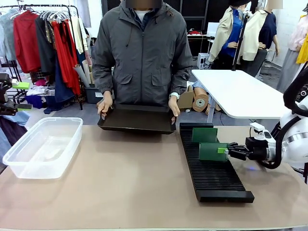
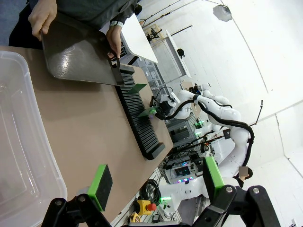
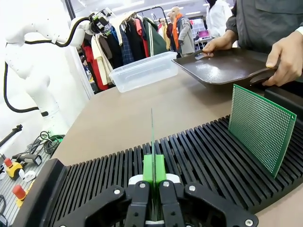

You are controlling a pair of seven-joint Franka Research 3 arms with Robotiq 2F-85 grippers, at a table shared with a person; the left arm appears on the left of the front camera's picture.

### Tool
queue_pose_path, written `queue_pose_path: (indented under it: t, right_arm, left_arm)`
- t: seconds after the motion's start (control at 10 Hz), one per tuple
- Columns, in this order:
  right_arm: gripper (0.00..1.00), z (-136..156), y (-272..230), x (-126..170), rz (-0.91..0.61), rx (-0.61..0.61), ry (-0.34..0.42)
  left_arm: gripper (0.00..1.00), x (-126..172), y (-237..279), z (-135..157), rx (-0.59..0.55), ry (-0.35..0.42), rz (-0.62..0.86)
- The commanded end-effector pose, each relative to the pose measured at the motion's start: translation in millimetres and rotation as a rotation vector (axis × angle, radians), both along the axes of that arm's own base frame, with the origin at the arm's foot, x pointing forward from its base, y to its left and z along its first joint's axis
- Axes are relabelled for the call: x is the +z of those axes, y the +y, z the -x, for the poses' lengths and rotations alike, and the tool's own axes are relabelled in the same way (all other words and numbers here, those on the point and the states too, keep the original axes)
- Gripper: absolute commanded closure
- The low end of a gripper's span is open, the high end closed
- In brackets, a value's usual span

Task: Sort PCBs into racks and boxes based on the side picked up.
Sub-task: If the short side of the Blank PCB is picked up, insert it into the PCB Rack ; if the long side is picked up, place it in the Organizing box.

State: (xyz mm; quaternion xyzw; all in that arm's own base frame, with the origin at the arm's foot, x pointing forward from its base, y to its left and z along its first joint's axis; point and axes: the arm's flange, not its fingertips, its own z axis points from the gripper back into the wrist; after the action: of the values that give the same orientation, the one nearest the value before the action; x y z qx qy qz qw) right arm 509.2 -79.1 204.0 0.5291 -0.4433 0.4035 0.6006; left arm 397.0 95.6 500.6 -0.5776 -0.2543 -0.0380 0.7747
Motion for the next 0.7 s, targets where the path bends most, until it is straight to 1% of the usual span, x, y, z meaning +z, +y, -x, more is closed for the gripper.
queue_pose_path:
  t: [0.0, 0.3, 0.6]
  right_arm:
    - [1.00, 3.8, 1.8, -18.9, 0.027, -0.003, -0.036]
    - [1.00, -3.7, 2.7, -22.1, 0.050, 0.016, -0.025]
    - [1.00, -19.5, 5.8, -22.7, 0.084, 0.035, 0.005]
  left_arm:
    - [0.00, 1.9, -0.2, 1.7, -0.003, 0.002, -0.001]
    - [0.00, 1.9, -0.2, 1.7, -0.003, 0.002, -0.001]
    - [0.00, 1.9, -0.2, 1.7, -0.003, 0.002, -0.001]
